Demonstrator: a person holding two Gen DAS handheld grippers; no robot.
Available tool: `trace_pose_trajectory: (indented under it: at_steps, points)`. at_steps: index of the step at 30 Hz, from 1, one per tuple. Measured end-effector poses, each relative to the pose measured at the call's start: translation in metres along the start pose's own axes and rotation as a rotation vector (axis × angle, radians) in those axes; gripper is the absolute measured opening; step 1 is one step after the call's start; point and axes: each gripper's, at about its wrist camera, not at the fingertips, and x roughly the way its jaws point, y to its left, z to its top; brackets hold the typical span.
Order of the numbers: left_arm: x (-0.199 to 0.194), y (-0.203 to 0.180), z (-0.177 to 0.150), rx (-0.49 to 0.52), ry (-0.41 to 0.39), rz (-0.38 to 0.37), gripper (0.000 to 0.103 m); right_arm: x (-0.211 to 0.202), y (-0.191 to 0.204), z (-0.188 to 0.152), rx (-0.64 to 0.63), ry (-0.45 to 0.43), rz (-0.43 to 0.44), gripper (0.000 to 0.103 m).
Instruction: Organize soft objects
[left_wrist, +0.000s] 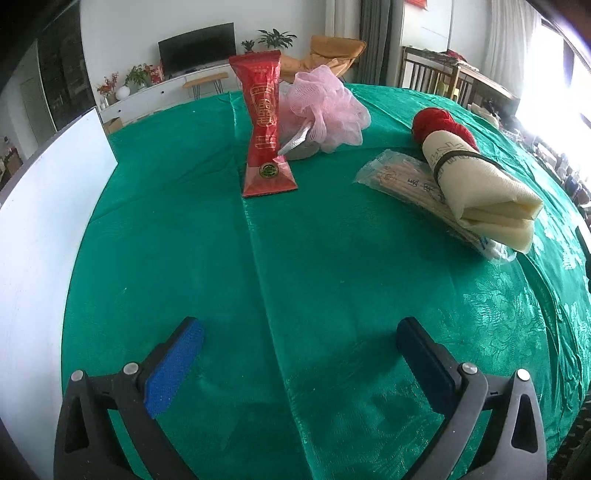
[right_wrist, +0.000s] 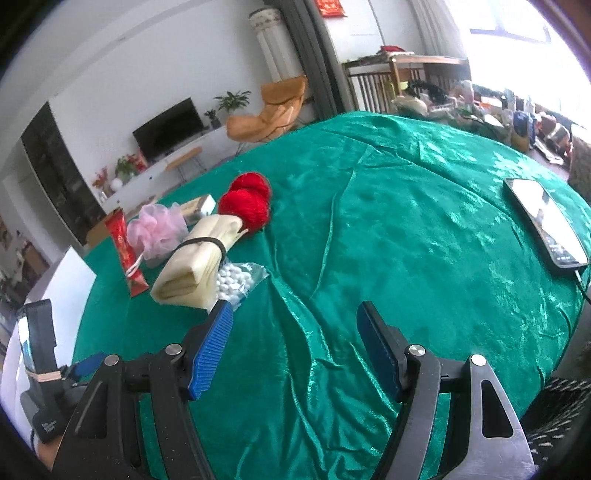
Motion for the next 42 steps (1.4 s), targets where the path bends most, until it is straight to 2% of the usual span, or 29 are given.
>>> trace_pose_trajectory:
  at_steps: [23, 42]
  points:
    - [0.000, 0.000, 0.000, 0.000, -0.001, 0.002, 0.103, -0.006, -0.014, 0.002, 0.068, -0.009, 0.038, 0.073]
    - [0.001, 0.000, 0.000, 0.000, -0.001, 0.002, 0.103, -0.004, -0.013, 0.002, 0.061, 0.001, 0.048, 0.073]
